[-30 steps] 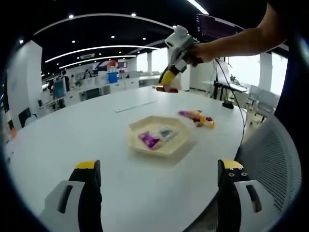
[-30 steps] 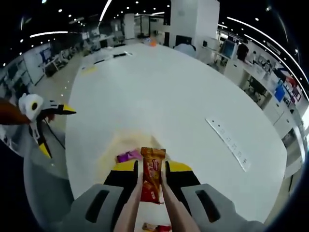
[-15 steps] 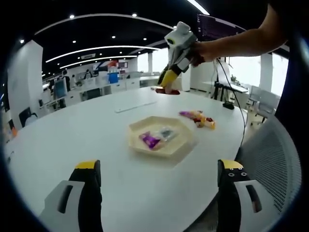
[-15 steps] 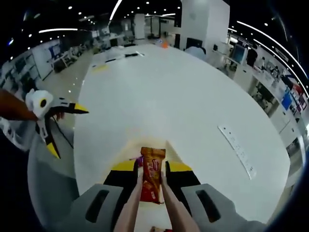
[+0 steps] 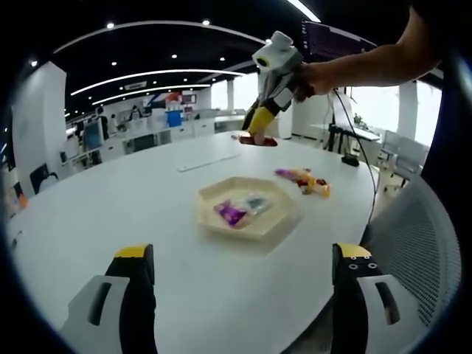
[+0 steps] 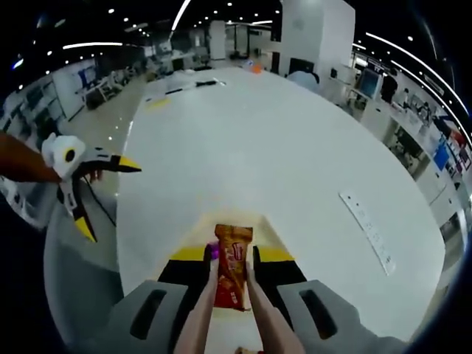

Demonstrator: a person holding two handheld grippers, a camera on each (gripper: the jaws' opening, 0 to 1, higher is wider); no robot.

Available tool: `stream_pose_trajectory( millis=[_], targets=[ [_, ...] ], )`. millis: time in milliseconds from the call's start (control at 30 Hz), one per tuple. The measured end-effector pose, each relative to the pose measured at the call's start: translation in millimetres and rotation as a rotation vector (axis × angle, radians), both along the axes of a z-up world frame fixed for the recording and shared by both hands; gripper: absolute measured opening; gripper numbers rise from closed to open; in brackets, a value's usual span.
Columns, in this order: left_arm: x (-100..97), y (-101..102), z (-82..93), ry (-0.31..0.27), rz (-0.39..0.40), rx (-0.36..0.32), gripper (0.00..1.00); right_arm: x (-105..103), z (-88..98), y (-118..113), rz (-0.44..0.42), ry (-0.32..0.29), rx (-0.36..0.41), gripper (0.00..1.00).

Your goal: Place the target food into the container with the food tongs after gripping and lifting it, then release it inside without dropping or visibly crushing the food.

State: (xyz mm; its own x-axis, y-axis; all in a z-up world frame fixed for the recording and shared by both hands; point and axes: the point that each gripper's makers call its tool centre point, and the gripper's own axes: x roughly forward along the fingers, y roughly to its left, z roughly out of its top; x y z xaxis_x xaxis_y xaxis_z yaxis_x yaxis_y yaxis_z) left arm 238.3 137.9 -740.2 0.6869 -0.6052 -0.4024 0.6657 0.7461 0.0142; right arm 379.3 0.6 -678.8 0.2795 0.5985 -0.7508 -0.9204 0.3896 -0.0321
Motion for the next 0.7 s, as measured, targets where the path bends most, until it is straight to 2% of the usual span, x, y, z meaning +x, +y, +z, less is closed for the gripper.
stream_pose_trajectory(
  millis=[200,700],
  targets=[
    [0.0,0.3,-0.5,0.002,0.0,-0.002,0.97,0.7,-0.7,2.2,0.012,-0.017,0.012,0.24],
    [0.2,0.8,1.3,-0.003,0.002,-0.003,0.97,0.6,1.0,0.9,-0.002,-0.01,0.03,0.26]
  ],
)
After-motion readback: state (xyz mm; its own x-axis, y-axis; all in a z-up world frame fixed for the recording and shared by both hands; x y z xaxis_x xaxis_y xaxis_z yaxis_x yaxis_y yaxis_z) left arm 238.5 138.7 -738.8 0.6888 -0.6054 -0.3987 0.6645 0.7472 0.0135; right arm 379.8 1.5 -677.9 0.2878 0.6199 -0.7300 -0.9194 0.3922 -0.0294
